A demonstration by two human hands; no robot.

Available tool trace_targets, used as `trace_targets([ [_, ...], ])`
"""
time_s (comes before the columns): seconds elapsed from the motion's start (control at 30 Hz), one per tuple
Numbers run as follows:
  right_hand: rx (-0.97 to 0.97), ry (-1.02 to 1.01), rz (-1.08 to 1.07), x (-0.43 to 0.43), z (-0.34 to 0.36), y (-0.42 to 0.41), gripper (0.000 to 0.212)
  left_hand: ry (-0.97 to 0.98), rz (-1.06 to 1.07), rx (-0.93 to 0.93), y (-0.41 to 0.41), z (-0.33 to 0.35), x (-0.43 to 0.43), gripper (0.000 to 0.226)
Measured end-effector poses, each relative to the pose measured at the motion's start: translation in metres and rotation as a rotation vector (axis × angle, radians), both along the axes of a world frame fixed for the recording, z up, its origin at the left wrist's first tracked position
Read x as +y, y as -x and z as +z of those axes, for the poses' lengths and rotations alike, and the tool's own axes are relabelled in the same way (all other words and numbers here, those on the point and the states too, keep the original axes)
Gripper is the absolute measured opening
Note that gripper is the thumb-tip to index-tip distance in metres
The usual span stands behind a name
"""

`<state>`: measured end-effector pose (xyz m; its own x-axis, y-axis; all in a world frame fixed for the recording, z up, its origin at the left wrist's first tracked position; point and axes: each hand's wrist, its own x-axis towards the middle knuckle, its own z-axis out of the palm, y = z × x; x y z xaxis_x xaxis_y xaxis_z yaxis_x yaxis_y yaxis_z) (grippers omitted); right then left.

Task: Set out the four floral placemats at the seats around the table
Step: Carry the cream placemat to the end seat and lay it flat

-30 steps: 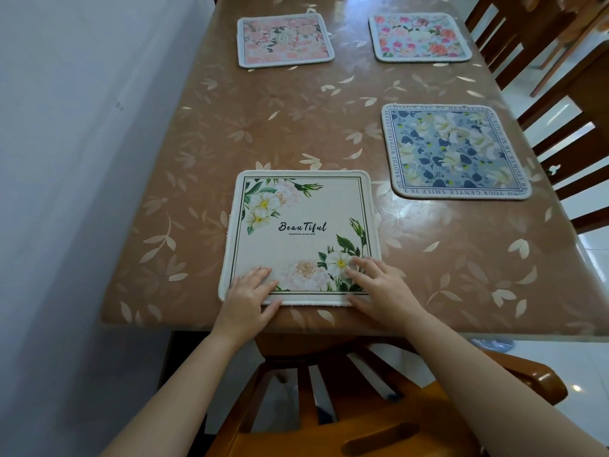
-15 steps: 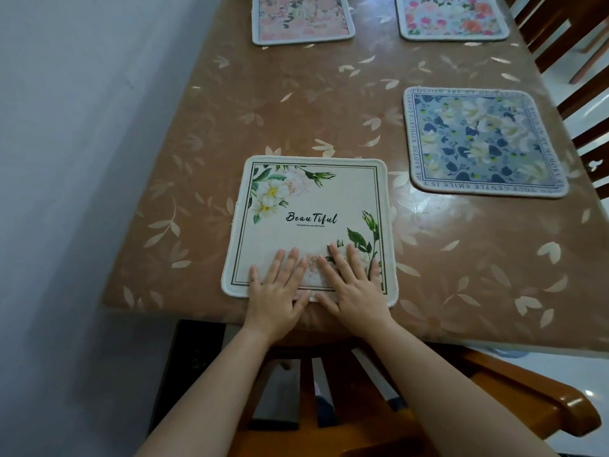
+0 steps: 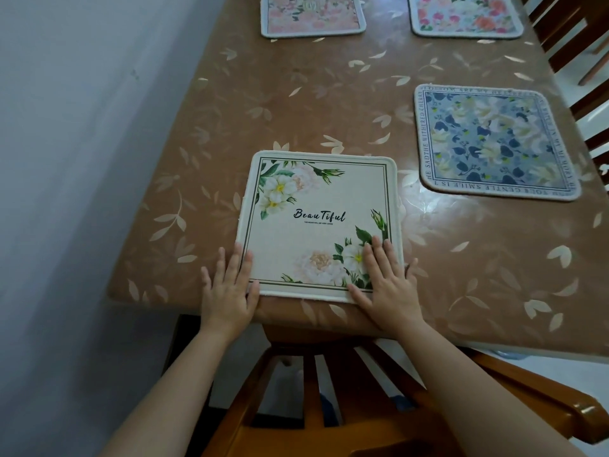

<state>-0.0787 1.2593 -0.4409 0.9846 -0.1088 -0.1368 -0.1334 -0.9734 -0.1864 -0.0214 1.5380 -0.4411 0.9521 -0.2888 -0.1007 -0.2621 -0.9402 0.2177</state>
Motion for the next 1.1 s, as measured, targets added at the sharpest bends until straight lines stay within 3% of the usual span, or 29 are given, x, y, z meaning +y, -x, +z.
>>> trace_targets([
  [0.43,0.034,-0.008,0.028,0.049,0.000,-0.017,0.076,-0.055,-0.242,0.027,0.001,-0.002,-0.077,0.053],
  [0.53,0.030,0.006,0.109,0.029,0.000,-0.011,0.070,0.010,-0.217,0.028,0.005,0.000,-0.069,0.051],
  [0.63,0.068,0.016,0.056,-0.001,0.002,0.002,0.065,0.029,-0.138,0.025,0.011,0.002,-0.050,0.053],
  [0.87,0.159,-0.081,0.012,-0.013,0.019,0.008,0.067,-0.104,-0.081,0.133,0.011,0.010,-0.054,0.054],
  [0.97,0.097,-0.101,0.013,-0.012,0.037,0.005,0.061,-0.022,-0.062,0.143,0.009,0.031,-0.072,0.050],
  [1.1,-0.041,-0.135,-0.059,-0.019,0.065,0.014,0.054,0.096,-0.067,0.007,0.016,0.065,-0.110,0.047],
])
